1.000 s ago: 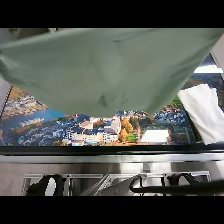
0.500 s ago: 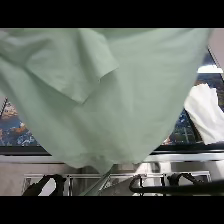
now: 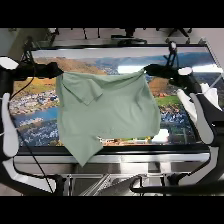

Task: Fold the shirts.

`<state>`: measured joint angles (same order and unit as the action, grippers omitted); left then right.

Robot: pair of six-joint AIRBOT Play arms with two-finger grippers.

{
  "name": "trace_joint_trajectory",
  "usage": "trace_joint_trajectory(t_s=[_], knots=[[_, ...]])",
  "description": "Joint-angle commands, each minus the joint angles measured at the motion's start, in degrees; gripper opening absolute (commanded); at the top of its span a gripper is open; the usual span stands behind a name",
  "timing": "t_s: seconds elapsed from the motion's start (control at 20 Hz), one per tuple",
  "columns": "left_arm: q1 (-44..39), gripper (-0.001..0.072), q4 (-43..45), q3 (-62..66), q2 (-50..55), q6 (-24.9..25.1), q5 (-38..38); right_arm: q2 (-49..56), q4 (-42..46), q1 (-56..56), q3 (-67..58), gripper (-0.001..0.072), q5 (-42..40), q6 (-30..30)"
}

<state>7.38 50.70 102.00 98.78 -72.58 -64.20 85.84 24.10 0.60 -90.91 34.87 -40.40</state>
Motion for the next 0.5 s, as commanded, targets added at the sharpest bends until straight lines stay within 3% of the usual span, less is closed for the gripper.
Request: trace_joint_trajectory(t_s=[0.0,0.05,0.1,0.2,0.35,0.45], knots=[[-0.68,0.0037,-1.62,8.26,12.37,-0.57,-2.80,4.61,0.96,1.31,0.15,0.0105,-4.94,0.35],[-0.66,0.0353,-1.60,10.73,13.99,-1.81,-5.35,4.02,1.07,0.63,0.15,0.0237,-3.39,0.35],[-0.11,0.0594,-1.33,12.94,14.95,-3.56,-8.26,2.86,2.27,-0.57,0.15,0.0275,-0.26,0.24],[1.84,0.0607,-1.16,16.72,14.97,-5.53,-15.80,-0.63,6.38,-4.17,0.15,0.0276,8.35,-1.62],[6.82,0.0606,-1.11,12.52,9.27,-6.82,-21.99,-6.88,17.46,-12.17,0.17,0.0287,20.68,-13.86],[10.54,0.0606,0.28,4.90,3.58,-6.82,-24.94,-9.38,21.51,-17.25,0.92,0.0378,29.46,-18.47]])
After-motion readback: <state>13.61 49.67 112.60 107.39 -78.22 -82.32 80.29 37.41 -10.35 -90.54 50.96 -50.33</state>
